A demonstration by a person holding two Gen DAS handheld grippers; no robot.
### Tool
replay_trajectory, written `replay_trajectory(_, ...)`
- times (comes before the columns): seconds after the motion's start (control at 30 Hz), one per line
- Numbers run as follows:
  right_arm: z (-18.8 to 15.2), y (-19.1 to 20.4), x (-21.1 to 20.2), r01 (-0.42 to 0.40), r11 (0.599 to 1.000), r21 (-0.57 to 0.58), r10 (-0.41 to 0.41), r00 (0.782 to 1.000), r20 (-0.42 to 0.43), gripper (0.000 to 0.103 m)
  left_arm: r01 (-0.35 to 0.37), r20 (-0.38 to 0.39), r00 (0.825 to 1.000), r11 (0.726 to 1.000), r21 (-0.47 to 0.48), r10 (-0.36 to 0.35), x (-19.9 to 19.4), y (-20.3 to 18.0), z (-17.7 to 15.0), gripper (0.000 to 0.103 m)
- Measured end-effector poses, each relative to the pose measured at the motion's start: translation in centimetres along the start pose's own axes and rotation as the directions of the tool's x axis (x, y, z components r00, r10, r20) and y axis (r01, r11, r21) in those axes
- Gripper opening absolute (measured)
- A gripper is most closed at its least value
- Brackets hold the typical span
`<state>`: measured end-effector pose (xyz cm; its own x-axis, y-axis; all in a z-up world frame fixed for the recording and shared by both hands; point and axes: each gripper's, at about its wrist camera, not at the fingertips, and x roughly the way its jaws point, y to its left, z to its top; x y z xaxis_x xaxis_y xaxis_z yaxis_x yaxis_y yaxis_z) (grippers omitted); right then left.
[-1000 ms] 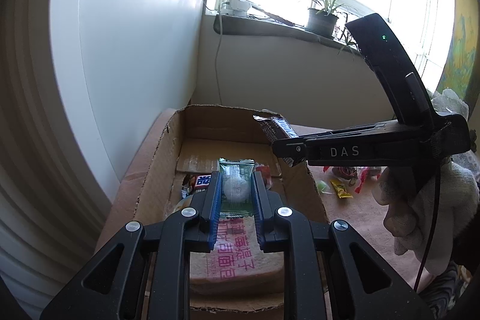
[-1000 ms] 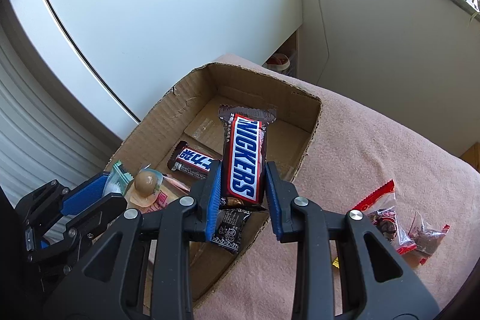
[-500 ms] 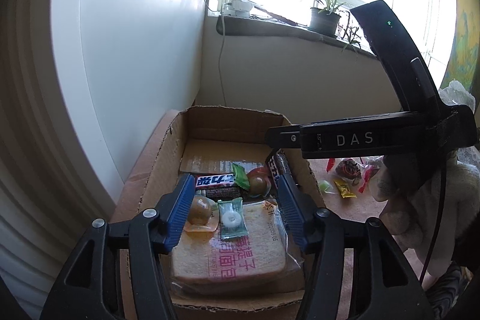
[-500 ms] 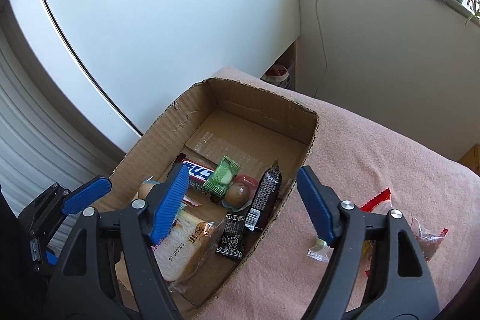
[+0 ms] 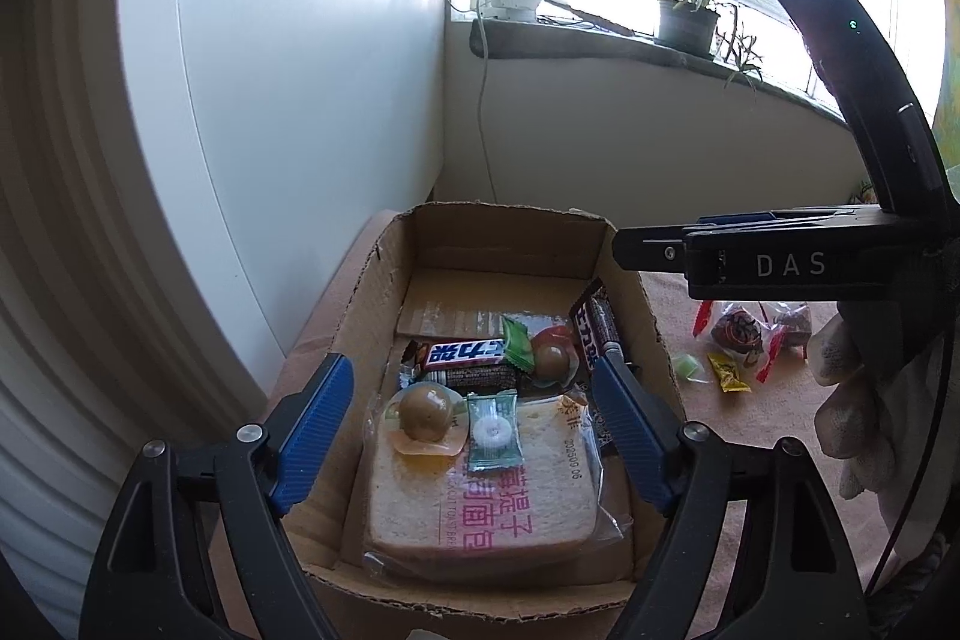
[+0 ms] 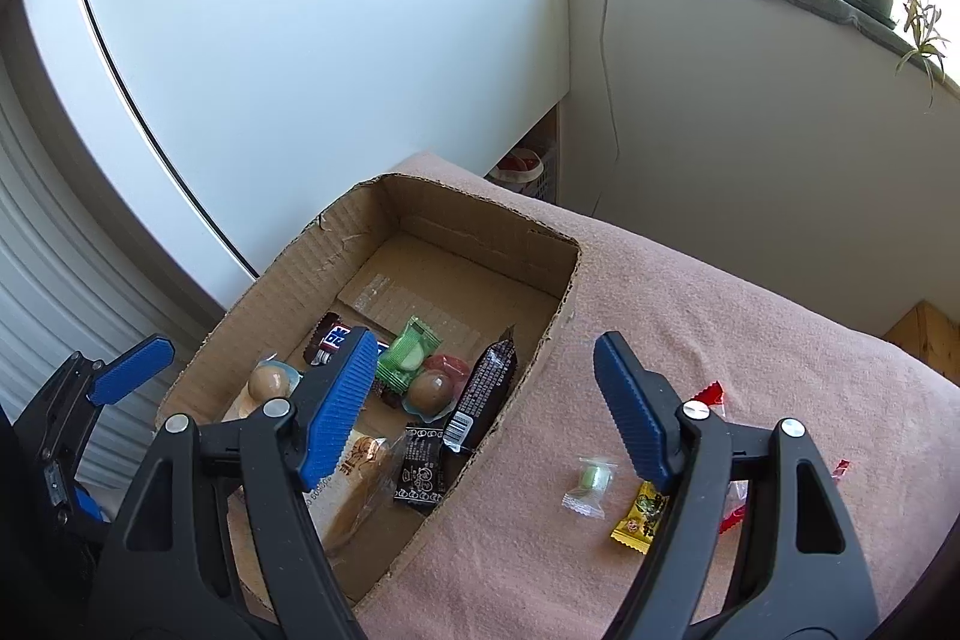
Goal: Organize snacks
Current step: 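Move both tools back over the remaining snacks on the bed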
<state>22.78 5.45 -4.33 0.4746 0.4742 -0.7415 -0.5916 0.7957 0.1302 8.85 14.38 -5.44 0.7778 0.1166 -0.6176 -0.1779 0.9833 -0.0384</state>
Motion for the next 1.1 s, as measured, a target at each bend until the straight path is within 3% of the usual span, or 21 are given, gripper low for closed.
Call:
replay_trajectory(0.23, -0.6, -2.1, -1.2, 0.007, 0.999, 0.038, -0.007, 1.000, 0.021, 0.077, -0.004, -0.005, 1.000, 1.000, 0.002, 0.004, 0.0, -0.6, 0.1, 0.082)
replay_trajectory(0.47, -1.7, -5.8, -3.2, 0.025, 0.993, 0.112, -0.036, 0.995, 0.093, 0.077, 0.001, -0.002, 1.000, 1.000, 0.012, -0.001, -0.2, -2.1, 0.5, 0.082)
replay_trajectory(0.63, -2.7, -8.4, -4.9, 0.090, 0.992, 0.087, -0.100, 0.989, 0.109, 0.077, 0.015, 0.004, 1.000, 1.000, 0.019, -0.015, -0.4, -3.5, 0.7, 0.082)
replay_trajectory(0.83, -3.9, -12.7, -6.3, 0.167, 0.984, 0.060, -0.171, 0.982, 0.076, 0.077, 0.051, 0.019, 0.998, 0.998, 0.037, -0.052, -0.6, -5.8, 1.0, 0.082)
replay_trajectory(1.1, -6.3, -18.1, -5.7, 0.155, 0.983, 0.096, -0.152, 0.988, -0.035, 0.077, 0.132, 0.012, 0.991, 0.989, 0.069, -0.133, -0.4, -9.9, 1.0, 0.082)
